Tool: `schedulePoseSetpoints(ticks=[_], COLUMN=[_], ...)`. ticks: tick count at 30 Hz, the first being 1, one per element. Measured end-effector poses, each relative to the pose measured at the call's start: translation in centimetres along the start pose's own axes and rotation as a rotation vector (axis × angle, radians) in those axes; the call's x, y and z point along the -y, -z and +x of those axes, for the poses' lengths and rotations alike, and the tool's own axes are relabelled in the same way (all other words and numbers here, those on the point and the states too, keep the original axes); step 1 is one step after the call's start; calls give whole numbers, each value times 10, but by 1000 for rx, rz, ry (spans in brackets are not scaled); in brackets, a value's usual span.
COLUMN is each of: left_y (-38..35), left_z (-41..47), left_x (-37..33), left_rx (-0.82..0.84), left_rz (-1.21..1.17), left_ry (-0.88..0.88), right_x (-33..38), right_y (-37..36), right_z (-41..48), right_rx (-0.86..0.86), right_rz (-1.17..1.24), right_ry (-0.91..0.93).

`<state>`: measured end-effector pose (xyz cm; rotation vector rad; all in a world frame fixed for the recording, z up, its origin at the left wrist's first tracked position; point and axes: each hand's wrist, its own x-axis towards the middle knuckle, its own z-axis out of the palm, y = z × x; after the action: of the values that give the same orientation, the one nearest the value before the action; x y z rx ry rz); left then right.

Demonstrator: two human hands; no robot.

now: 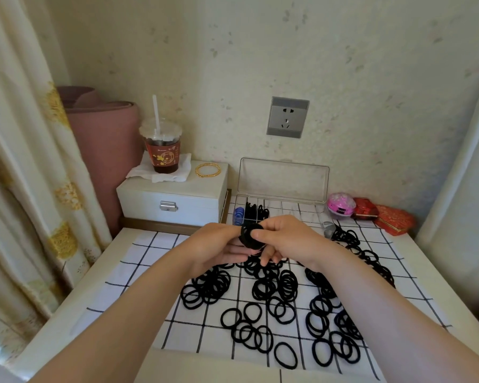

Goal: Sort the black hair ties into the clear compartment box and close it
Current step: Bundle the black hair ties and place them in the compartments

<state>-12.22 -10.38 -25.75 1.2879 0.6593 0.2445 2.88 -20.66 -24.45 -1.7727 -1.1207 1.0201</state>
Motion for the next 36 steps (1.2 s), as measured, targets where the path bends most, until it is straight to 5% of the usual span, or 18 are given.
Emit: schedulePoseSetpoints(ticks=[12, 18, 25, 32, 36], left_y=[9, 11, 11, 21, 23], left_z=[4, 0, -1, -5, -2], left_x=[6, 3, 3, -1, 5], left_rx=[29, 130, -191, -363, -431], left_rz=[58, 66, 199, 113, 301], left_ry=[-14, 19, -91, -126, -120], right_x=[2, 0, 1, 5, 7], right_y=[1, 5, 0, 0, 2], right_z=[-3, -5, -1, -1, -2], right_rx=[-100, 131, -37, -117, -73], right_rz=[85, 250, 290, 427, 444], right_ry=[-175, -143, -122, -170, -118])
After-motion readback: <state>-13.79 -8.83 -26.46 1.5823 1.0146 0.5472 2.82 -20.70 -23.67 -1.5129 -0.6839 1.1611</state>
